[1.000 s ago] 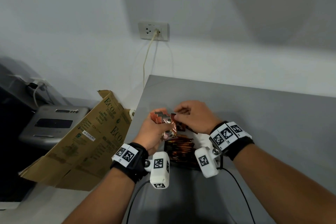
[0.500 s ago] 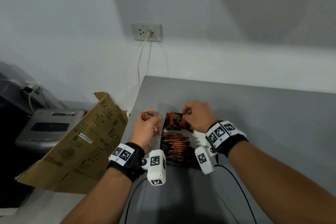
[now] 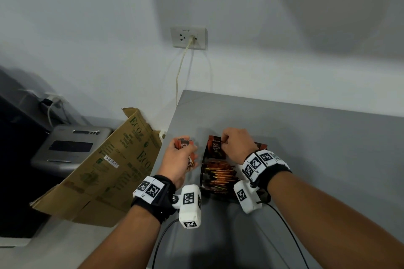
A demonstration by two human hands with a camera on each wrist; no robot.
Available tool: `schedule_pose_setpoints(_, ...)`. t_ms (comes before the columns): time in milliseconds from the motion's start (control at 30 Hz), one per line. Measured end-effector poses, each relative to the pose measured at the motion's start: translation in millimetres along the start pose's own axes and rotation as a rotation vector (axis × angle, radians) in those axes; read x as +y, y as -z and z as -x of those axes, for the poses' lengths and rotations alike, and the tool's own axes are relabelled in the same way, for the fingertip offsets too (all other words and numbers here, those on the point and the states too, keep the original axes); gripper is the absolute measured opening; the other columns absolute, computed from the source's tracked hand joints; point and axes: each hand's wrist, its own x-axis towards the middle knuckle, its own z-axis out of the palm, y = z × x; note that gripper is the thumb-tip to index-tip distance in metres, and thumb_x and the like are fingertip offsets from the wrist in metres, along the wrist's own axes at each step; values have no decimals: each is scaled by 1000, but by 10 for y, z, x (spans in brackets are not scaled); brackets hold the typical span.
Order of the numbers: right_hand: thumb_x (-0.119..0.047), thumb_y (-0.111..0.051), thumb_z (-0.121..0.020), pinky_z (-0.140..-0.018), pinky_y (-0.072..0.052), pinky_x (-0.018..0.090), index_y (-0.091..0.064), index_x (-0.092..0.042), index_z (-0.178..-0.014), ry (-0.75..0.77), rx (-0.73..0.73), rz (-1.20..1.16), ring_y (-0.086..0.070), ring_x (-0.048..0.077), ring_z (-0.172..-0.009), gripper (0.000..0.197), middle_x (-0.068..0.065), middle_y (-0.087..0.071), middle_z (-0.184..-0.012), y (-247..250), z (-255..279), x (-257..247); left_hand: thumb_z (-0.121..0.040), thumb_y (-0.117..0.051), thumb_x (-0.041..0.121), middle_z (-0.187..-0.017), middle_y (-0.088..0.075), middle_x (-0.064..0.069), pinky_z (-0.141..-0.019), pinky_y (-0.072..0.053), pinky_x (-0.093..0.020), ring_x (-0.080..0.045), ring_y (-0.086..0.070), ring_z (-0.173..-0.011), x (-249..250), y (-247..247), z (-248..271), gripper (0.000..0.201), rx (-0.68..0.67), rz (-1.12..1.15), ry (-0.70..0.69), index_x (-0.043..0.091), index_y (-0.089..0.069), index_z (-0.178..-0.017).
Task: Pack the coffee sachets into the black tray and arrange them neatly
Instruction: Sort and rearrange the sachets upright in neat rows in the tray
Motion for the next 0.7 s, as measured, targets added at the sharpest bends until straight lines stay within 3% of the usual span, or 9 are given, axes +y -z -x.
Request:
schedule_pose_setpoints(133, -10, -63, -90, -77, -52, 28, -68, -13, -98, 13, 18, -14, -63, 20, -89, 10, 2, -66, -95, 100, 27, 5, -89, -54, -2, -94, -65, -8, -71, -57, -41, -25, -61, -83, 9, -41, -4, 32, -25, 35, 41, 18, -60, -114)
schedule_pose_setpoints(233, -16, -67, -86, -76, -51, 25, -70, -15, -96, 32, 62, -121, -60, 13, -83, 11, -5, -64, -89, 271, 97, -22, -88, -50, -12, -92, -67, -11, -66, -56, -39, -26, -65, -77, 39, -112, 20, 39, -105, 39, 35, 14, -58, -116)
schedule_pose_setpoints(367, -18, -74, -83, -58, -45, 14, -74, -22, -96, 72, -78, -412, -60, -3, -57, 14, -4, -72, -82, 436, 260, -126, -72, -67, -20, -99, -69, -19, -64, -57, -36, -28, -71, -78, 37, -276, 36, 57, -196, -2, -19, 11, -58, -119)
schedule_pose_setpoints(467, -8, -76, -81, -51, -43, 13, -75, -15, -91, 93, -67, -464, -56, -3, -47, 12, 1, -72, -76, 490, 342, -142, -77, -63, -24, -99, -70, -17, -64, -58, -35, -25, -70, -78, 32, -385, 43, 55, -251, -20, -51, 11, -57, -119)
schedule_pose_setpoints(567, -5, -75, -83, -50, -48, 20, -73, -12, -85, 36, 2, -503, -58, 0, -47, 7, 3, -73, -76, 580, 365, -16, -82, -70, -12, -94, -71, -12, -64, -56, -34, -21, -70, -76, 48, -405, 49, 44, -234, -56, -66, 14, -59, -116)
schedule_pose_setpoints(700, -8, -73, -82, -46, -44, 12, -70, -19, -81, -67, 102, -327, -62, -1, -51, 11, -2, -75, -76, 665, 332, 303, -90, -66, 0, -93, -66, -7, -63, -54, -33, -17, -63, -71, 34, -290, 6, 33, -101, -18, -24, 15, -59, -119)
